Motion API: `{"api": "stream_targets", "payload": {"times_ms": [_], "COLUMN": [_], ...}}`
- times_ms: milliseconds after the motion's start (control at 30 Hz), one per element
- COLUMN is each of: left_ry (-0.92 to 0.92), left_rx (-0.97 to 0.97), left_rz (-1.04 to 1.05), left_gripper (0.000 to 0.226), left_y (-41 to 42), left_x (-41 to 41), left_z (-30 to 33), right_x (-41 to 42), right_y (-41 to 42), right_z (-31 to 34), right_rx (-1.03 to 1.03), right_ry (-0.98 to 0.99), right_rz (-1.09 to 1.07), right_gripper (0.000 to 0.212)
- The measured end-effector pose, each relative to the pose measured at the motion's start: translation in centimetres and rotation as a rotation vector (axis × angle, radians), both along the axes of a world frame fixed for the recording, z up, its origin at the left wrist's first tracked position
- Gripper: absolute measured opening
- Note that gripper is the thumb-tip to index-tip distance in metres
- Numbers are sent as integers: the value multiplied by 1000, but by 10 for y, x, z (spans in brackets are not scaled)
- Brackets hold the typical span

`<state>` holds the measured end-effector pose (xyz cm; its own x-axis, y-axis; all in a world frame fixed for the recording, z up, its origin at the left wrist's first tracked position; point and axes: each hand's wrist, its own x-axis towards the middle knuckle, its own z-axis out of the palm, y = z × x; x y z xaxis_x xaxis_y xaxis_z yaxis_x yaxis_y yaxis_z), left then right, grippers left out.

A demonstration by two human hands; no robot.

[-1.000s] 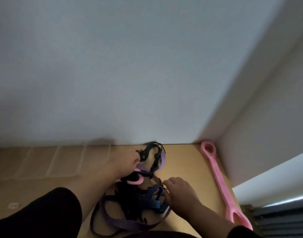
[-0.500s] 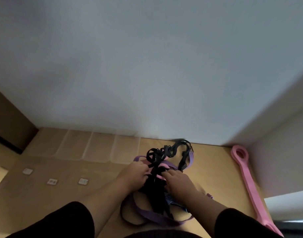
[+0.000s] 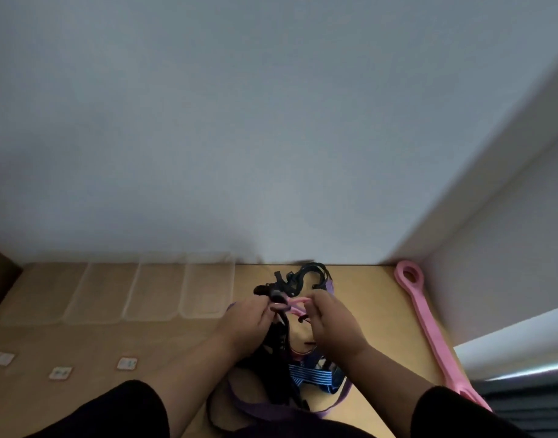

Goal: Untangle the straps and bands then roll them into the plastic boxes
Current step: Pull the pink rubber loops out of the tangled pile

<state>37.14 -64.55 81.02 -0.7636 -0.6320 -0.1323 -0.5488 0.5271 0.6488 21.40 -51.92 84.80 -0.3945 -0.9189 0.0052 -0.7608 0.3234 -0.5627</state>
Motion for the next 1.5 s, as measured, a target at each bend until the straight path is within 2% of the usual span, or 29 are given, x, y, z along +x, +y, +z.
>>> {"api": "stream_targets", "payload": {"times_ms": [100, 233, 367, 500, 600, 700, 800, 833, 867, 900, 967, 1033, 1067, 1167, 1300, 1400, 1500], "left_ry": [96, 189, 103, 101, 173, 230, 255, 253, 238, 222, 198, 193, 162, 78, 71, 24, -25], "left_rx": [49, 35, -77, -54, -8, 39, 86, 31, -73, -197, -332, -265, -178, 113, 251, 208, 201], "left_rz": [15, 29, -82, -31, 39, 26, 21, 4, -43, -106, -278, -380, -389, -376, -331, -281, -245], "left_gripper": [33, 28, 31, 15, 17, 9, 75, 91, 97, 94, 69, 36, 27, 25, 18, 11, 14], "left_y": [0, -1, -7, -11, -7, 2, 7, 7, 8, 11, 16, 23, 27, 30, 39, 41, 40], "left_x": [-8, -14, -21, -33, -41, -51, -62, -65, -67, -67, -66, -66, -65, -62, -61, -62, -60], "left_z": [9, 30, 54, 71, 88, 105, 108, 107, 106, 106, 110, 112, 112, 108, 105, 99, 93], "right_x": [-4, -8, -12, -20, -27, -27, -23, -22, -22, -21, -21, -21, -21, -21, -19, -19, -22], "right_y": [2, 5, 13, 21, 32, 43, 51, 52, 53, 54, 56, 58, 59, 61, 65, 64, 65], "right_z": [22, 52, 82, 110, 110, 100, 95, 95, 95, 96, 97, 99, 100, 98, 89, 80, 73], "right_rx": [-79, -180, -293, -396, -366, -303, -275, -276, -273, -267, -276, -284, -287, -280, -199, -164, -162], "right_ry": [17, 12, -38, -68, -138, -245, -297, -303, -305, -305, -329, -374, -384, -403, -373, -380, -395], "right_rz": [-57, -151, -242, -292, -332, -378, -366, -364, -363, -355, -340, -332, -330, -332, -308, -288, -286], "right_gripper": [19, 18, 16, 14, 12, 12, 15, 16, 17, 17, 18, 18, 17, 16, 14, 12, 20]}}
